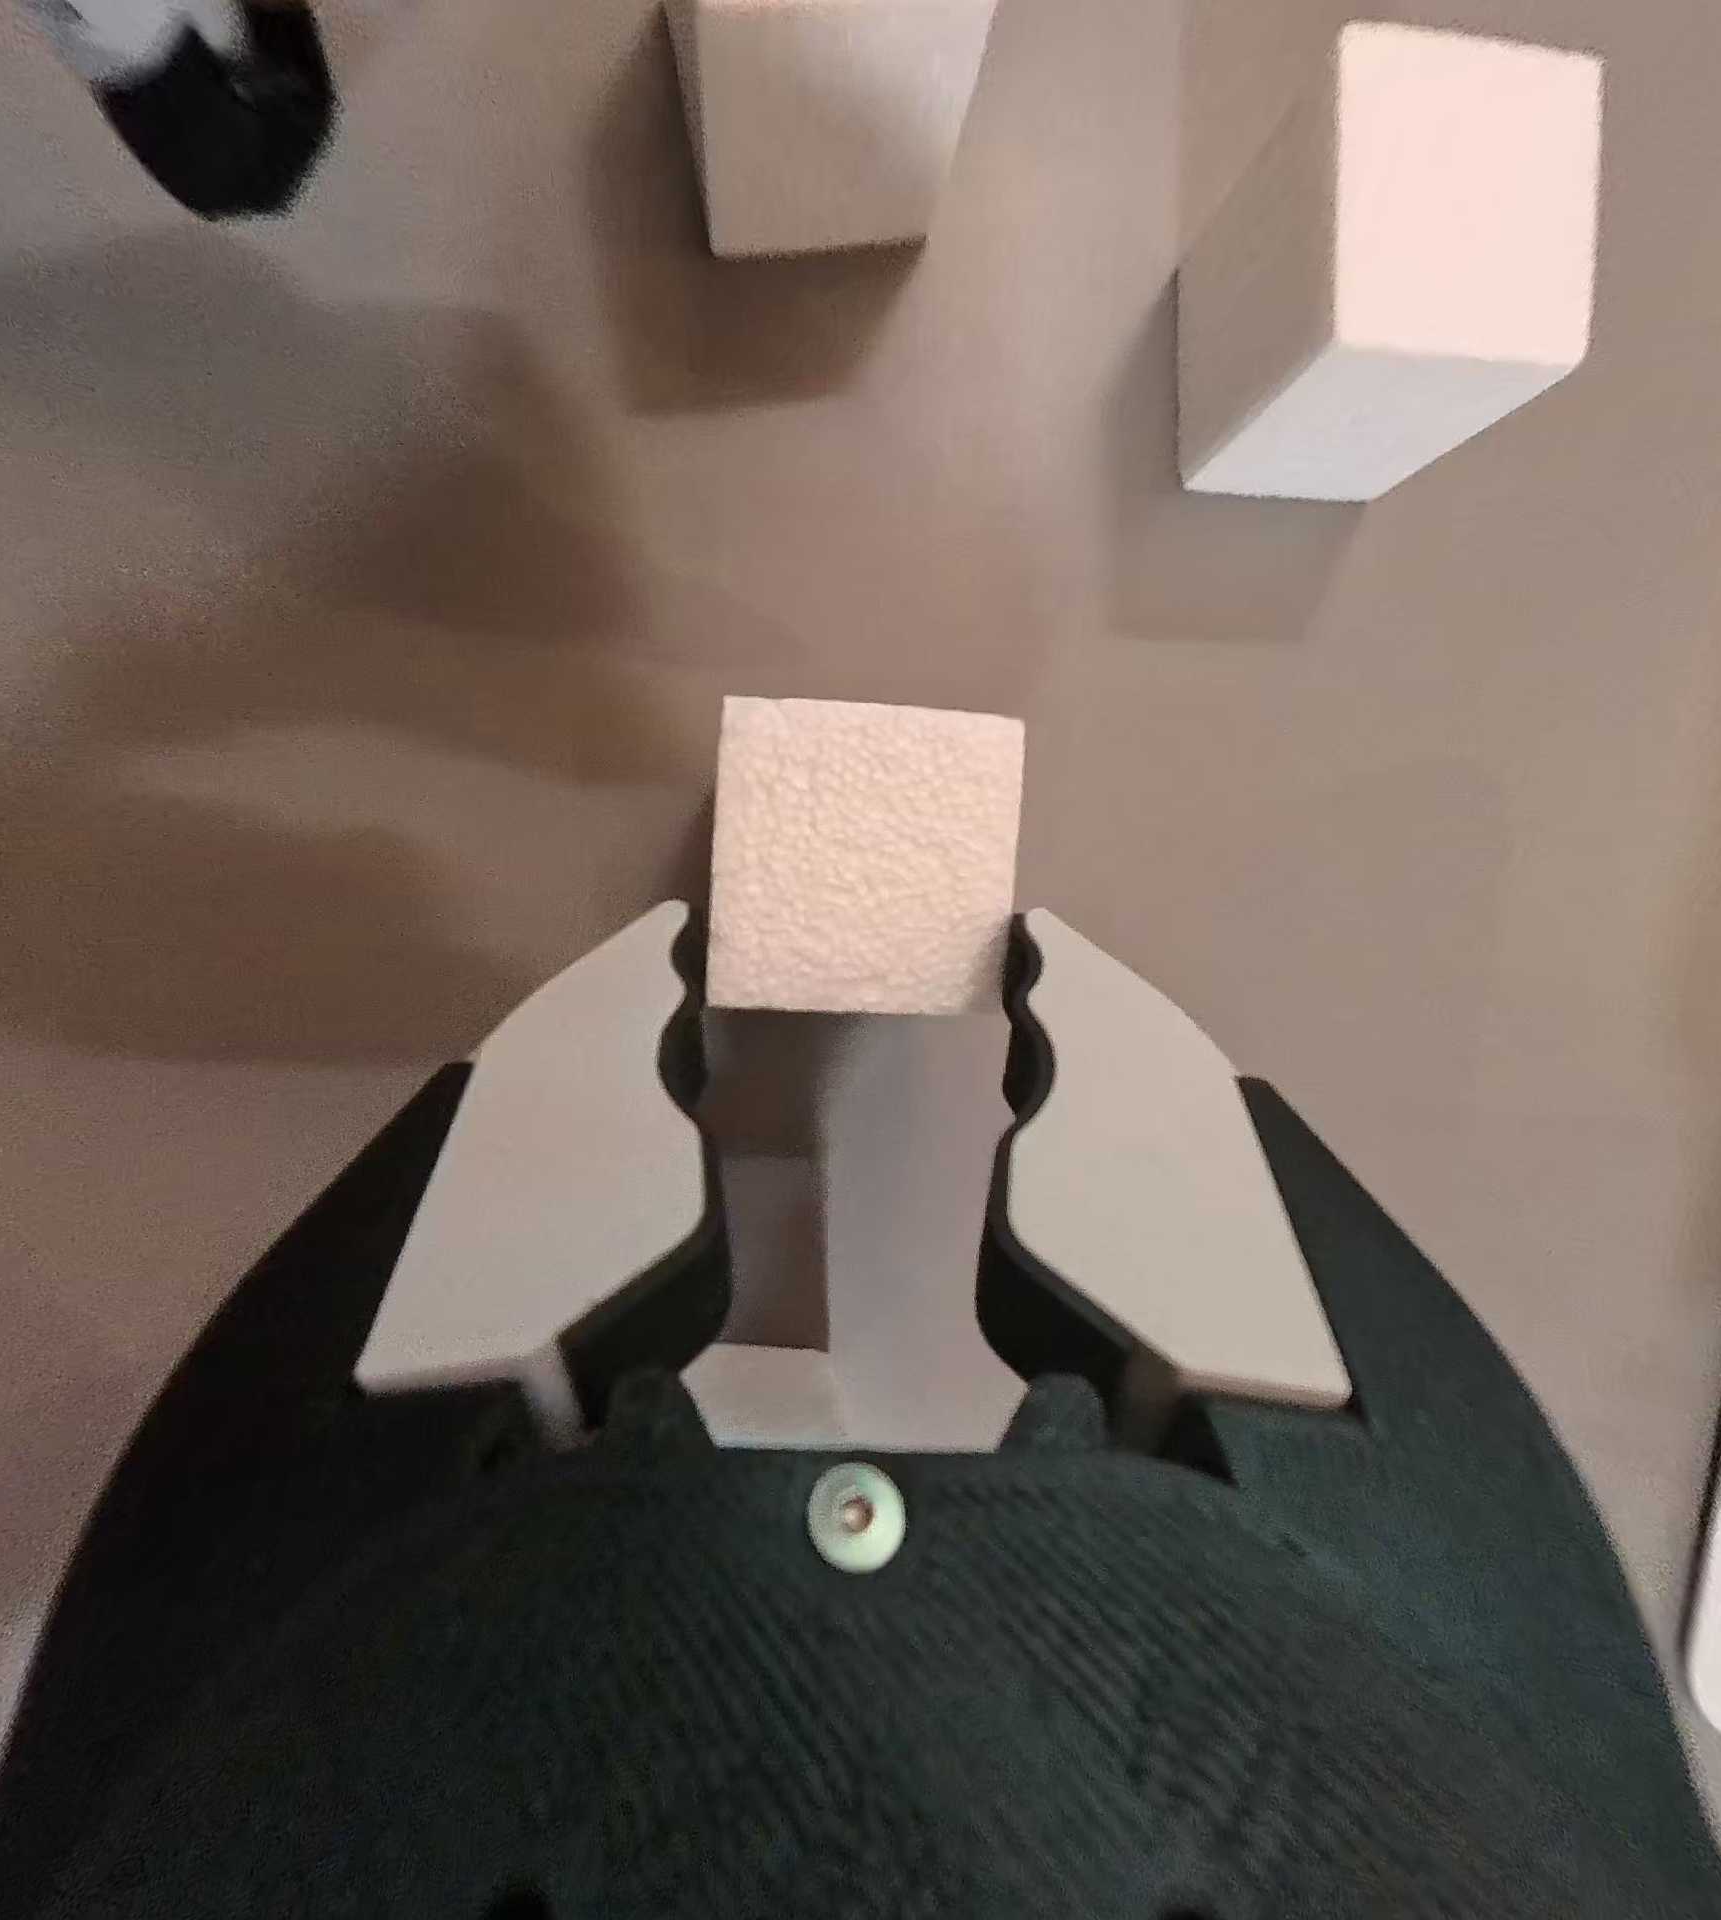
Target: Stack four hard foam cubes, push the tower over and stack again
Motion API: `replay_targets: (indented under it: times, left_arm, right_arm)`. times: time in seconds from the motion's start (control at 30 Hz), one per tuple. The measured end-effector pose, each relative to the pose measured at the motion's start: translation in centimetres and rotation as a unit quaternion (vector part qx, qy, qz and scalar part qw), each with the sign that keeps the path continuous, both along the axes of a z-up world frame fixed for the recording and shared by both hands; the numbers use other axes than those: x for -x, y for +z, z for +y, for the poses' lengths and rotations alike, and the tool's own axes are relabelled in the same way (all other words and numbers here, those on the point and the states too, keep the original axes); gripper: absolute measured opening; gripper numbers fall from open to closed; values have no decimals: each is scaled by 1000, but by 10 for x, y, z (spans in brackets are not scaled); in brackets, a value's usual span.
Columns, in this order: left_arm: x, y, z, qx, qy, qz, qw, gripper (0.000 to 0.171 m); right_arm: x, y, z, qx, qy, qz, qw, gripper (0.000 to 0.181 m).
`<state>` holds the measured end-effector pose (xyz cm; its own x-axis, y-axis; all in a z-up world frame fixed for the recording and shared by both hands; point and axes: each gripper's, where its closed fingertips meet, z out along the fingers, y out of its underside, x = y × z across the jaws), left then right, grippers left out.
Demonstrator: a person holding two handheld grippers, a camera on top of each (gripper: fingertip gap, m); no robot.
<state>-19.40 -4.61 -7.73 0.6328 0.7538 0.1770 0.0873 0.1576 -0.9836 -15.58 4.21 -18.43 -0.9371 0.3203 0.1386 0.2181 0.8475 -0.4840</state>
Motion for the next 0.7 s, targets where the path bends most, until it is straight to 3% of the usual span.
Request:
replay_targets:
  times: [0.1, 0.3, 0.43, 0.53, 0.7]
  left_arm:
    - [1, -1, -1, -6, -3, -8, 1000, 44]
    - [-2, -4, 7, 6, -15, -8, 1000, 44]
    - [-6, -5, 14, 26, -26, 0, 999, 44]
    - [-9, -6, 19, 34, -34, 3, 999, 44]
    - [-12, -7, 22, 38, -47, 7, 998, 44]
  right_arm:
    - [-3, 33, 8, 67, -25, 15, 997, 56]
    - [-23, 116, 80, 141, -82, 105, 981, 56]
    - [-46, 115, 125, 77, -90, 109, 987, 56]
    - [-62, 99, 120, 87, -55, 77, 992, 56]
    - [-70, 68, 117, 26, -25, 39, 999, 56]
